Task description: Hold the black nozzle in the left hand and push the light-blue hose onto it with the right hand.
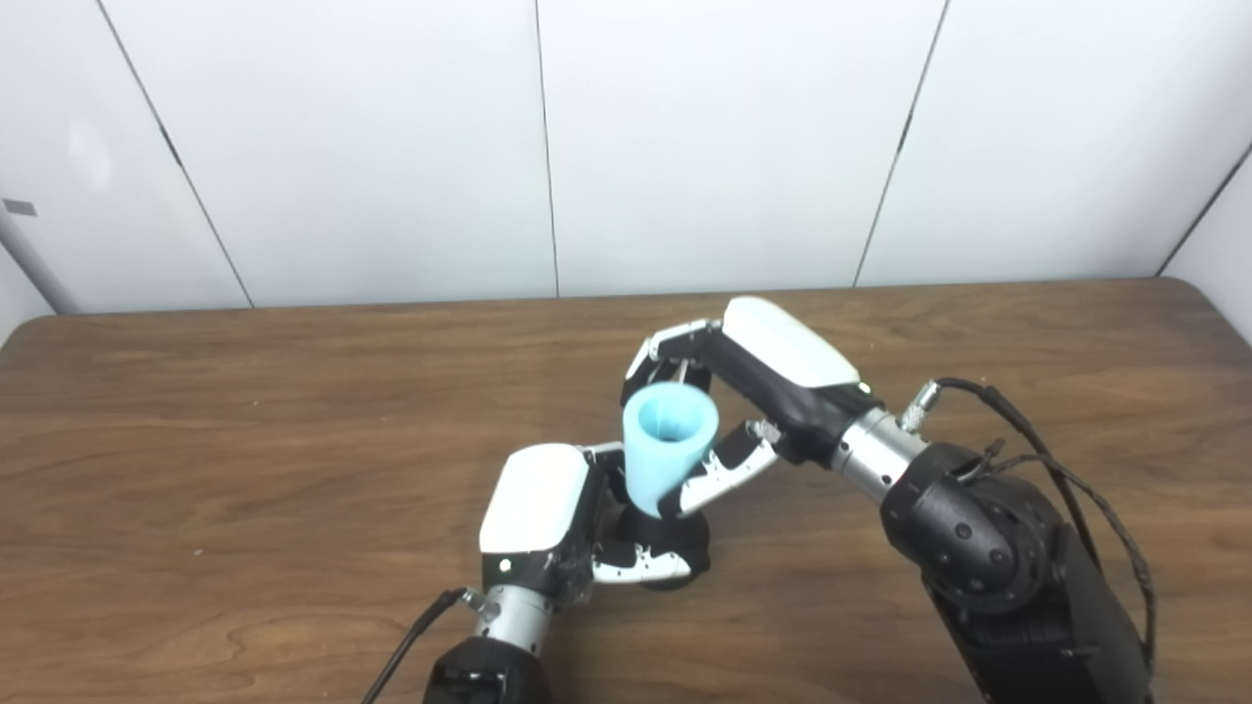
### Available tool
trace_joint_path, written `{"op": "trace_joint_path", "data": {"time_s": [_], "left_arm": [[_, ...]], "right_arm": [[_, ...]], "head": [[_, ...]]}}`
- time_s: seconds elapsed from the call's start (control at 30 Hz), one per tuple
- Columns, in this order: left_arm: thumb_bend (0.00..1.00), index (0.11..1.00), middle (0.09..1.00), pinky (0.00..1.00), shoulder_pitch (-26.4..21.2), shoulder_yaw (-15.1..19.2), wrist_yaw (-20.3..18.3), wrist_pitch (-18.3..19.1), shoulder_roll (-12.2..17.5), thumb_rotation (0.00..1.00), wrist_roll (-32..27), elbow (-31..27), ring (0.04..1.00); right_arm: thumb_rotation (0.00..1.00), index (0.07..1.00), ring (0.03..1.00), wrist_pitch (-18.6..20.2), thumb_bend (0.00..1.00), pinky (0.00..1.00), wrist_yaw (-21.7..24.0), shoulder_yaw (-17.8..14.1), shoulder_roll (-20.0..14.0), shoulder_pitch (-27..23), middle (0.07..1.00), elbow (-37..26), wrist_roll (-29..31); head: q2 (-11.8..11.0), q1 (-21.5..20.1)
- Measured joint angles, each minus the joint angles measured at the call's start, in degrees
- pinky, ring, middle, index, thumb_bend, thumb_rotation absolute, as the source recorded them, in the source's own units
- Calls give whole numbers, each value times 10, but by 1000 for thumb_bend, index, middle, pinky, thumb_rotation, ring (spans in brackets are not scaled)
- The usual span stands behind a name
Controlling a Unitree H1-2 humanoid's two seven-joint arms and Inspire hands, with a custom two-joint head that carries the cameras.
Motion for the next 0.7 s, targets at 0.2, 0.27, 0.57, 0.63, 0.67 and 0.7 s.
{"op": "trace_joint_path", "data": {"time_s": [0.2,0.27,0.57,0.63,0.67,0.7], "left_arm": [[526,490,479,656,1,-2,0,-1,-1,0,0,2,598],[526,494,466,655,1,-2,0,-1,-1,0,0,2,592],[522,470,518,656,1,-2,-1,-1,-1,0,0,2,608],[521,466,525,660,1,-1,-1,-1,-1,0,0,2,614],[521,466,526,664,1,-1,-2,-1,-1,0,0,2,617],[521,467,525,666,1,-1,-2,-1,-1,0,0,2,618]], "right_arm": [[462,928,904,11,1000,801,20,2,-3,0,897,-11,-5],[447,976,922,10,1000,853,20,0,-2,0,919,-15,3],[471,989,932,14,1000,867,14,-13,-2,0,907,-17,22],[485,984,928,13,1000,853,10,-17,-2,0,902,-17,25],[495,980,929,13,1000,861,8,-20,-2,1,904,-17,28],[498,977,929,12,1000,870,6,-25,-2,3,906,-18,33]], "head": [[-1,0],[-1,0],[0,-2],[0,-2],[0,-2],[0,-2]]}}
